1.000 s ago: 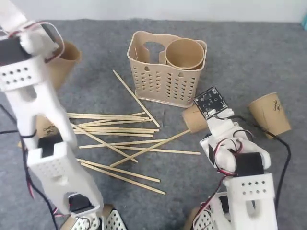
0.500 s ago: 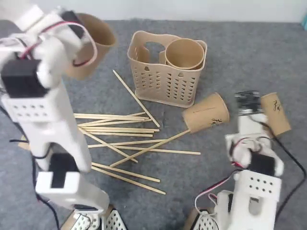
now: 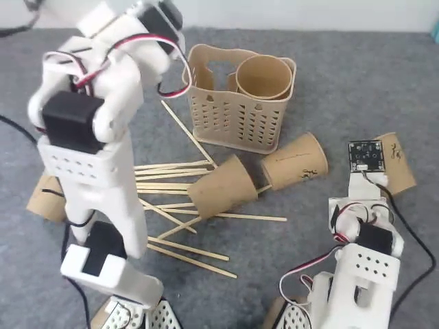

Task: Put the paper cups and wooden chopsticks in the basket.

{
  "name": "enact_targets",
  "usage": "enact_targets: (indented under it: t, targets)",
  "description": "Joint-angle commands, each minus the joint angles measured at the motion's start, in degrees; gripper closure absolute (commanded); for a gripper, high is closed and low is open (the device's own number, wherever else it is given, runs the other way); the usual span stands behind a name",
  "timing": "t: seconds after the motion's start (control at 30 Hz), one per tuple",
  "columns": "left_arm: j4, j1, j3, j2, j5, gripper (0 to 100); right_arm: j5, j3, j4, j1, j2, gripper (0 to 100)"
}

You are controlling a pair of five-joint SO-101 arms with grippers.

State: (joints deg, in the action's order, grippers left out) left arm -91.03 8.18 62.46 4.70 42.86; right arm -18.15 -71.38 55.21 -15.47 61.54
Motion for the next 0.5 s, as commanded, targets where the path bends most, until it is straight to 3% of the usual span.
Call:
enact_targets:
  t: [0.0, 0.17, 0.3, 0.47]
  targets:
    - [-10.11, -3.34, -1.63, -2.64, -9.32, 83, 0.7, 0.53, -1.1, -0.22, 1.36, 98.3]
    - [-9.67, -18.64, -16.57, -5.71, -21.89, 82, 0.7, 0.53, -1.1, -0.22, 1.36, 98.3]
    - [-9.67, -26.37, -27.65, -10.11, -33.93, 82, 0.7, 0.53, -1.1, -0.22, 1.36, 98.3]
    - [-7.82, -34.11, -41.01, -13.27, -37.01, 82, 0.79, 0.44, -1.1, -0.22, 1.36, 98.3]
